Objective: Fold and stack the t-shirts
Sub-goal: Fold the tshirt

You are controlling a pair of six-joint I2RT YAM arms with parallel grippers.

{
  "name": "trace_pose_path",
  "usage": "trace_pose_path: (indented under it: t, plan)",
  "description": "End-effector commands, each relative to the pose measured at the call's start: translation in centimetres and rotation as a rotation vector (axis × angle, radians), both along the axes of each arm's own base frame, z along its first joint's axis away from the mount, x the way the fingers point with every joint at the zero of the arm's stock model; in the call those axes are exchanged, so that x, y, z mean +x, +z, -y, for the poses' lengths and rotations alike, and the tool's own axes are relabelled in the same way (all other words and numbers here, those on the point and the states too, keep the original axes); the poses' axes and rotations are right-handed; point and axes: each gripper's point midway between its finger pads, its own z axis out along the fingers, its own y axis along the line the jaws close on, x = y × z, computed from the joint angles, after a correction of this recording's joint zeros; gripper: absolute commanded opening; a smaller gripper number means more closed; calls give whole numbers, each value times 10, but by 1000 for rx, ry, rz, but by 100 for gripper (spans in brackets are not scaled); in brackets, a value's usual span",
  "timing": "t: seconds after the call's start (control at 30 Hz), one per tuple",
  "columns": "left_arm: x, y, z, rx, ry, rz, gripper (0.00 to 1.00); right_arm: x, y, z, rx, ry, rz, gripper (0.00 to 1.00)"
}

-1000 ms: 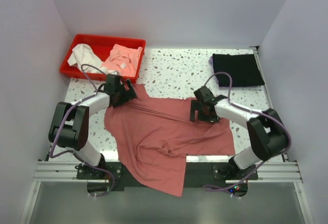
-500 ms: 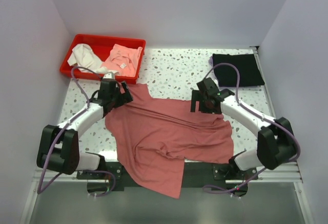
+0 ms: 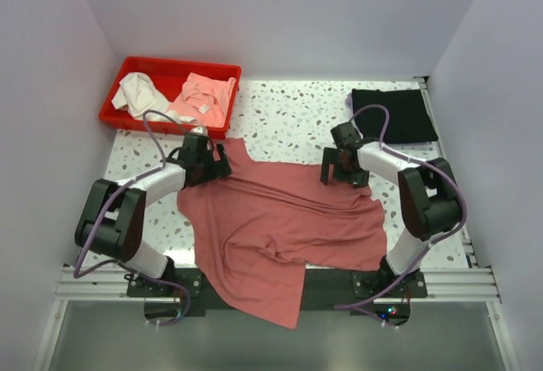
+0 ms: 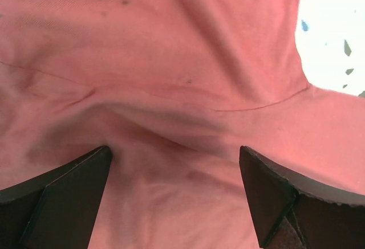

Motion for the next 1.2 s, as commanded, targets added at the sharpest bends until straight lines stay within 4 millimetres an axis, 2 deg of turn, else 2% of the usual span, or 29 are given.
trace_pose_path:
  t: [0.0, 0.1, 0.13, 0.17, 0.2, 0.23, 0.33, 0.43, 0.47, 0.6, 0.63, 0.67, 0.7, 0.73, 0.8, 0.9, 1.0, 1.03, 1.17]
  plan:
    - [-3, -13, 39, -32, -103, -37, 100, 8, -5, 15, -12, -46, -4, 99]
    - [-8, -19, 71, -17, -188, -63, 100, -5, -18, 40, -11, -122, -55, 99]
    - [-8, -21, 77, -4, -197, -69, 100, -6, -18, 53, -4, -167, -60, 99]
    - [0, -19, 84, 18, -200, -57, 100, -11, -20, 61, -13, -192, -74, 99]
    - [-3, -20, 91, 37, -223, -69, 100, -12, -19, 69, -19, -212, -75, 99]
    - [1, -20, 92, 54, -215, -67, 100, -10, -18, 79, -16, -247, -69, 99]
    - [20, -16, 102, 60, -217, -47, 100, 0, -11, 93, 7, -287, -47, 99]
    - [37, -11, 107, 80, -220, -20, 100, 26, -5, 107, 29, -326, 8, 99]
    - [51, -7, 114, 80, -224, -3, 100, 40, -6, 105, 41, -312, 4, 99]
    - [72, -8, 120, 129, -238, -15, 100, 65, -13, 105, 40, -296, -9, 99]
    - [77, -8, 120, 145, -244, -10, 100, 68, -15, 115, 41, -321, -10, 99]
    - [86, -8, 124, 147, -248, -1, 100, 77, -14, 116, 42, -320, 2, 99]
    - [88, -9, 124, 159, -259, -7, 100, 77, -22, 118, 29, -323, -26, 99]
    - [94, -8, 127, 161, -268, 2, 100, 86, -19, 122, 25, -333, -12, 99]
    - [99, -9, 129, 173, -284, 12, 100, 89, -23, 129, 12, -341, -20, 99]
    - [112, -9, 129, 198, -299, 25, 100, 98, -14, 134, 1, -336, 12, 99]
    - [128, -11, 127, 216, -303, 31, 100, 103, -7, 132, 17, -314, 34, 99]
    - [137, -9, 129, 214, -303, 38, 100, 103, -3, 128, 37, -301, 41, 99]
    - [148, 3, 125, 239, -303, 52, 100, 99, 18, 126, 47, -281, 79, 99]
